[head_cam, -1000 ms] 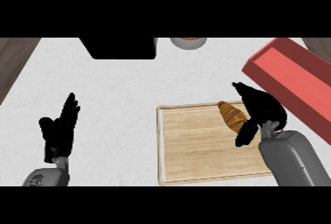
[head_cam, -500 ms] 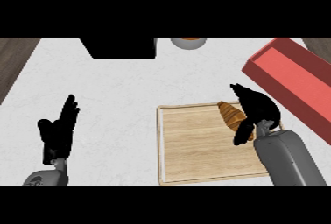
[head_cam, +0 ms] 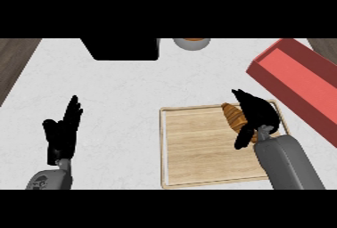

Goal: Pick the croissant from the tray and place it in the cardboard box

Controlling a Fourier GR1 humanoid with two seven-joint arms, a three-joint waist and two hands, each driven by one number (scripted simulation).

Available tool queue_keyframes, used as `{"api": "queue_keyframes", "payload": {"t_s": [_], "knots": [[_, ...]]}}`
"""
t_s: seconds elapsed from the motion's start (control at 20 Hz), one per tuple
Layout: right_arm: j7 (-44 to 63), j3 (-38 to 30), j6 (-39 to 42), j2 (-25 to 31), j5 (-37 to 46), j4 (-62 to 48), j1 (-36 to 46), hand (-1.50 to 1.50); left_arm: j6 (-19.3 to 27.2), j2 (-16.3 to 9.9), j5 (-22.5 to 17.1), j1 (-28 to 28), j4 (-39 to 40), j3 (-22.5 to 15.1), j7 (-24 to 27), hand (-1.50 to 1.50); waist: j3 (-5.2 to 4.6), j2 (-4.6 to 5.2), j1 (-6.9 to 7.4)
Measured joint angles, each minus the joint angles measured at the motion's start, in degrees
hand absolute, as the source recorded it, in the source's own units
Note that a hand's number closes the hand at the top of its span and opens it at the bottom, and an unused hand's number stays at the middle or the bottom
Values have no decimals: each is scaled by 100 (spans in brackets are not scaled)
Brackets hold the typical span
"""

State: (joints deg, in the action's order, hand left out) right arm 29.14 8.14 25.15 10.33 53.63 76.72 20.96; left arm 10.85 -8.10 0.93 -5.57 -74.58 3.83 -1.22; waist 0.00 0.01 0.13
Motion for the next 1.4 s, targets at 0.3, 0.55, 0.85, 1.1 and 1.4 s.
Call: {"api": "queue_keyframes", "payload": {"t_s": [0.3,0.55,0.85,1.1,1.4], "knots": [[-406,-98,-305,-97,179,-772,348,150,28,54,74,43,-318,-32,-233,0,1,2,14],[-992,-45,-833,-47,365,-1033,464,150,17,87,93,64,-199,7,-82,0,-5,-1,13],[-441,-83,-1214,-396,671,-1049,487,150,11,122,125,58,-42,31,28,0,-7,-8,-4],[795,-28,-1622,-768,768,-988,428,150,11,122,122,-25,22,67,53,0,-30,-30,-11],[1339,278,-1755,-921,990,-611,352,150,-82,53,82,-66,11,144,-40,0,-9,-12,-11]]}}
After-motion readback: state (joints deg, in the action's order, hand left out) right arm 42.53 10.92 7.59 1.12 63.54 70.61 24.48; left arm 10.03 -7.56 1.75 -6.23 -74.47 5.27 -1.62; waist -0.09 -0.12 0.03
